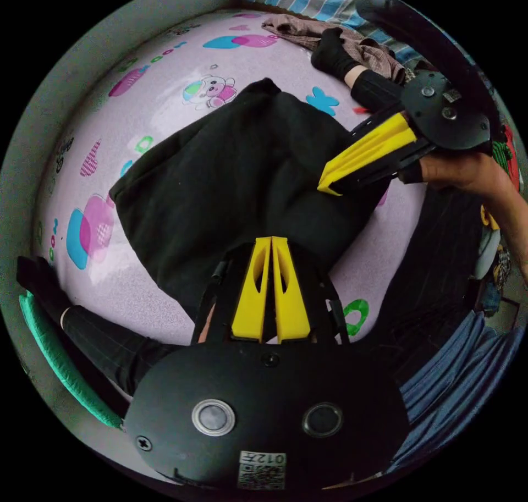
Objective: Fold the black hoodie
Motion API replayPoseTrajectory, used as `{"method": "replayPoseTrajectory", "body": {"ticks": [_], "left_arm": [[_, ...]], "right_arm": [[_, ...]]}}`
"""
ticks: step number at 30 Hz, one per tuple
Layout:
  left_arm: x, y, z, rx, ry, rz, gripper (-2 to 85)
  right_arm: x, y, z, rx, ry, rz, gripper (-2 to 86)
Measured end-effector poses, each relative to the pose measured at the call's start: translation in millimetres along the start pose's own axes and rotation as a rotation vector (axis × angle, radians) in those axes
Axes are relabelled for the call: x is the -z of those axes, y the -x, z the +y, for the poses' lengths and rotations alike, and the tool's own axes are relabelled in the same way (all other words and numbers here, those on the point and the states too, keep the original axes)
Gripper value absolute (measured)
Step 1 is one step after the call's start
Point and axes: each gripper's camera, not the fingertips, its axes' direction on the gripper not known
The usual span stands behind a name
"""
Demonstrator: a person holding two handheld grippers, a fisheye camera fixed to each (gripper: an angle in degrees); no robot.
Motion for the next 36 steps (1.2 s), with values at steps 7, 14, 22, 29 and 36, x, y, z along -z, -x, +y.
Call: {"method": "replayPoseTrajectory", "body": {"ticks": [7, 14, 22, 29, 36], "left_arm": [[1, -10, -9, -0.016, 0.016, 0.017, 0.6], [47, -31, -10, -0.035, -0.104, -0.013, 0.6], [32, -59, -70, -0.146, -0.097, -0.047, 0.6], [15, -52, -131, -0.168, -0.068, -0.066, 0.4], [-24, -22, -147, -0.057, 0.020, -0.009, -0.1]], "right_arm": [[0, 0, 10, 0.029, -0.038, 0.043, -0.6], [40, -59, 73, -0.124, -0.131, -0.166, 5.7], [4, -75, 86, -0.027, 0.106, -0.123, 10.0], [-16, -67, 70, 0.113, 0.100, -0.090, 9.3], [-28, -60, 54, 0.227, 0.135, -0.116, 0.4]]}}
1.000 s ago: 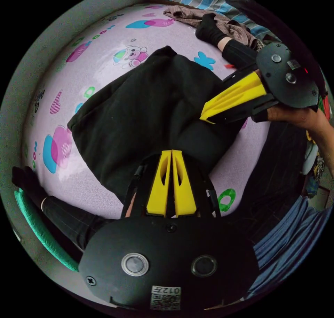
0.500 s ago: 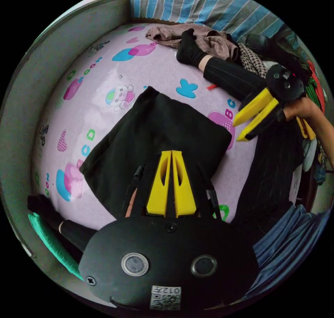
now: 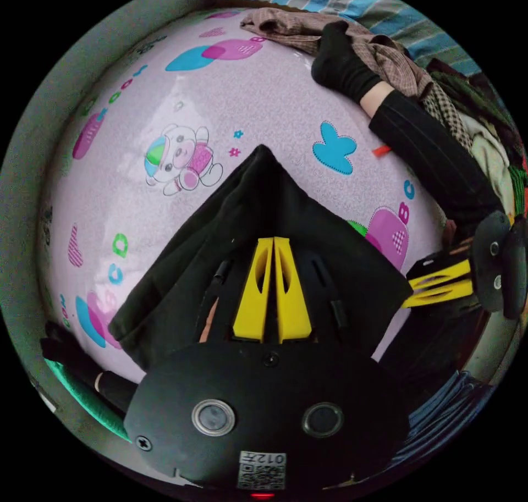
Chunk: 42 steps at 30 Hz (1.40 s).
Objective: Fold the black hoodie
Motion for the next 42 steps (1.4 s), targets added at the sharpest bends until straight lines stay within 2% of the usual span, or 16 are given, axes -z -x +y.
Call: {"method": "replayPoseTrajectory", "body": {"ticks": [3, 8, 15, 18, 21, 26, 28, 31, 33, 36, 42], "left_arm": [[-3, 11, 1, 0.009, -0.002, 0.046, -0.1], [-5, 19, 6, 0.006, -0.020, 0.049, -0.2], [26, 41, 40, 0.029, -0.114, 0.078, -0.1], [61, 56, 85, 0.055, -0.192, 0.051, -0.1], [75, 73, 133, 0.116, -0.215, -0.017, -0.1], [61, 118, 176, 0.269, -0.200, -0.022, -0.1], [59, 134, 180, 0.313, -0.223, 0.009, -0.1], [56, 162, 174, 0.363, -0.228, -0.054, -0.1], [48, 179, 170, 0.373, -0.190, -0.031, -0.1], [27, 206, 168, 0.367, -0.120, 0.054, -0.2], [18, 237, 163, 0.309, -0.115, 0.100, -0.2]], "right_arm": [[0, -2, -4, 0.042, 0.006, -0.071, -0.5], [-6, 10, -23, 0.121, 0.120, -0.020, -0.5], [8, 20, -27, 0.003, 0.136, 0.045, 3.7], [41, 18, -21, -0.093, 0.098, 0.108, 4.8], [77, 6, -24, -0.202, 0.021, 0.251, 1.4], [118, -24, -64, -0.333, -0.207, 0.205, -0.2], [120, -30, -84, -0.365, -0.245, 0.183, -0.4], [121, -35, -115, -0.413, -0.274, 0.230, -0.7], [120, -37, -132, -0.425, -0.257, 0.245, -0.8], [109, -47, -158, -0.449, -0.100, 0.250, -0.8], [120, -52, -185, -0.452, 0.023, 0.218, -0.8]]}}
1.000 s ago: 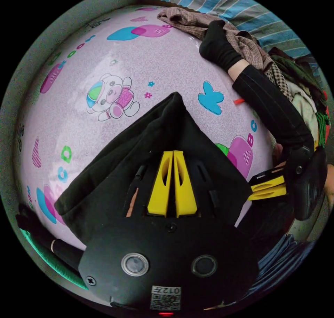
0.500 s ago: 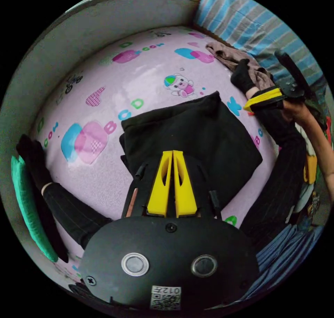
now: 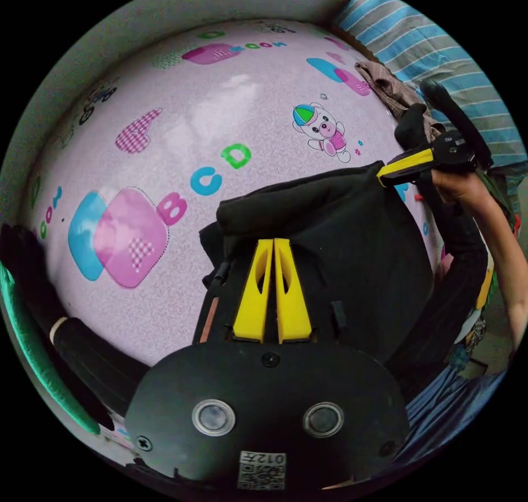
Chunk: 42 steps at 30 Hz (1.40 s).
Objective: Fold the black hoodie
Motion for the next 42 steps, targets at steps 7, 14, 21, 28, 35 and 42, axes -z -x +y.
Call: {"method": "replayPoseTrajectory", "body": {"ticks": [7, 14, 21, 28, 35, 42], "left_arm": [[6, -1, -37, -0.146, -0.035, -0.025, -0.2], [68, 40, 4, -0.096, -0.162, 0.030, 0.1], [77, 85, 97, -0.213, -0.037, -0.013, 3.4], [49, 98, 112, -0.349, -0.062, 0.061, 8.0], [31, 132, 94, -0.428, -0.058, 0.159, 9.7], [24, 157, 83, -0.515, -0.050, 0.224, 9.1]], "right_arm": [[6, -10, 40, -0.094, 0.003, -0.070, -0.9], [32, -12, 75, -0.129, -0.046, -0.093, -1.0], [104, 45, 65, -0.009, -0.285, 0.005, -1.0], [139, 121, -10, 0.184, -0.287, 0.019, -1.0], [166, 168, -86, 0.305, -0.195, 0.021, -1.0], [155, 195, -145, 0.344, 0.043, 0.058, -0.9]]}}
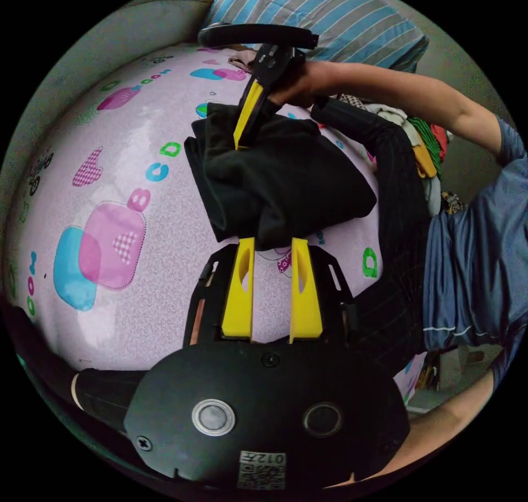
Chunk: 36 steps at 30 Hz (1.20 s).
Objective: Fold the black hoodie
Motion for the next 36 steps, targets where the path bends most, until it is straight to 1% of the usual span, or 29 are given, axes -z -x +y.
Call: {"method": "replayPoseTrajectory", "body": {"ticks": [2, 5, 9, 12, 20, 23, 29, 33, 36], "left_arm": [[-5, 7, -5, -0.020, 0.038, -0.017, 8.8], [-11, 16, -15, -0.070, 0.075, 0.007, 7.5], [-15, 30, -22, -0.112, 0.106, 0.078, 3.3], [-20, 37, -22, -0.098, 0.149, 0.071, 0.9], [-23, 46, -25, -0.124, 0.225, 0.047, 0.1], [-27, 59, -30, -0.098, 0.252, 0.058, 0.0], [-33, 85, -28, -0.007, 0.234, 0.144, -0.1], [-30, 85, -31, 0.024, 0.228, 0.096, -0.1], [-29, 83, -35, 0.039, 0.240, 0.060, -0.1]], "right_arm": [[8, -1, -12, 0.021, 0.042, -0.013, -0.9], [17, -3, -23, 0.017, 0.066, -0.041, -0.9], [26, -3, -31, 0.003, 0.063, -0.047, -0.9], [33, -4, -34, -0.020, 0.044, -0.059, -0.9], [52, 3, -39, -0.036, 0.030, -0.051, -0.9], [57, 7, -39, -0.037, 0.024, -0.038, -0.9], [67, 7, -35, -0.062, 0.002, -0.060, -0.9], [73, 11, -31, -0.068, -0.006, -0.051, -0.9], [88, 12, -19, -0.100, -0.045, -0.054, -0.8]]}}
